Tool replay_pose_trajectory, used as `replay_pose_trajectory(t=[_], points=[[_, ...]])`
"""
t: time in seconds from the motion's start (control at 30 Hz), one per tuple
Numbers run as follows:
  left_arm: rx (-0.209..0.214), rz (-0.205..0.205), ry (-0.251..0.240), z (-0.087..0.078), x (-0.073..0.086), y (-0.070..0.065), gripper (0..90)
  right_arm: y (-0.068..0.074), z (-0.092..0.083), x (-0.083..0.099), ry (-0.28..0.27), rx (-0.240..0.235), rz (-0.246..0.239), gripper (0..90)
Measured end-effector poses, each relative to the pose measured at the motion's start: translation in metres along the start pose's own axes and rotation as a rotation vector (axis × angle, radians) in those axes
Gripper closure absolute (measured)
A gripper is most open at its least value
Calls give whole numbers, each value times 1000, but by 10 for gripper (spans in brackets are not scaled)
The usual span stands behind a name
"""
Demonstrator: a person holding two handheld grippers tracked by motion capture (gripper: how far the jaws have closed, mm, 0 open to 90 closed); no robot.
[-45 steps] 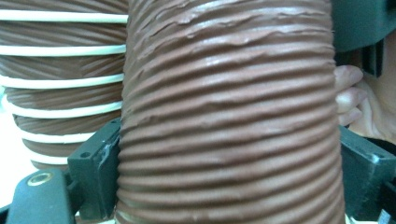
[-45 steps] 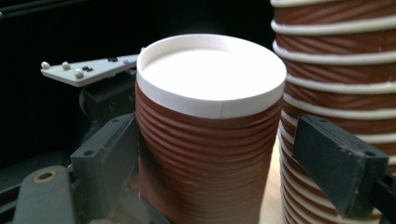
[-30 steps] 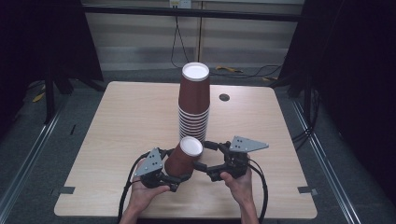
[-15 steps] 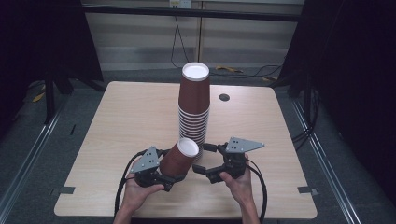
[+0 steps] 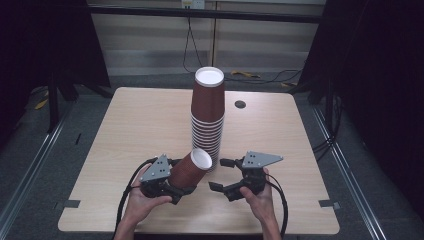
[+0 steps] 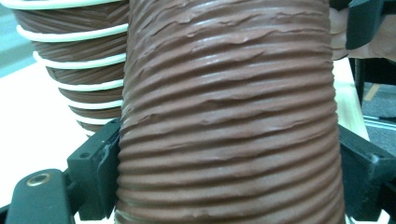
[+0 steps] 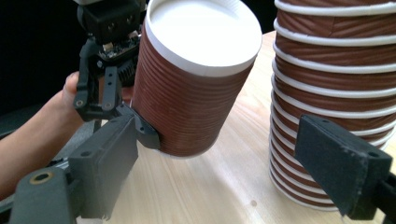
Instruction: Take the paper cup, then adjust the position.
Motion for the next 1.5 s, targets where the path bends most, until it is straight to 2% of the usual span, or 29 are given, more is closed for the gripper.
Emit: replay_pose_trajectory(t=[0.2,0.33,0.4,0.5,0.63,0.8,0.93,1.03,1.13,1.2,1.27,1.5], points=[[8,14,30,4,-6,3,125,-3,1,2,35,9,-1,144],[9,54,98,8,-10,4,125,-3,0,2,59,7,-10,145],[21,53,110,10,-8,5,126,-2,-1,2,62,-9,-6,146],[31,74,161,12,-6,5,126,-2,-1,1,80,-5,-19,137],[47,78,184,11,-5,2,126,-3,1,3,90,-7,-17,134],[70,82,223,11,-3,3,126,-2,6,5,149,-27,-43,137],[83,101,258,14,0,3,125,-2,7,6,179,-32,-40,144],[78,105,282,15,-1,1,125,-1,5,6,202,-36,-48,152],[82,135,312,16,-3,-1,126,1,3,5,216,-44,-66,143],[80,136,317,16,-5,-1,126,1,3,3,214,-61,-69,136],[71,139,331,15,-6,-1,127,2,5,2,240,-75,-91,135],[87,167,382,16,-5,-2,126,2,15,2,328,-54,-118,137]])
Point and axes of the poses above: each handheld gripper's, and its own axes: z roughly forward along the jaws, x roughly out of its underside, y roughly to its left, the point moved 1 cm from there along z, roughly forward along the jaws, and after that the axes turned 8 degrees about -y, right-handed, at the moved point
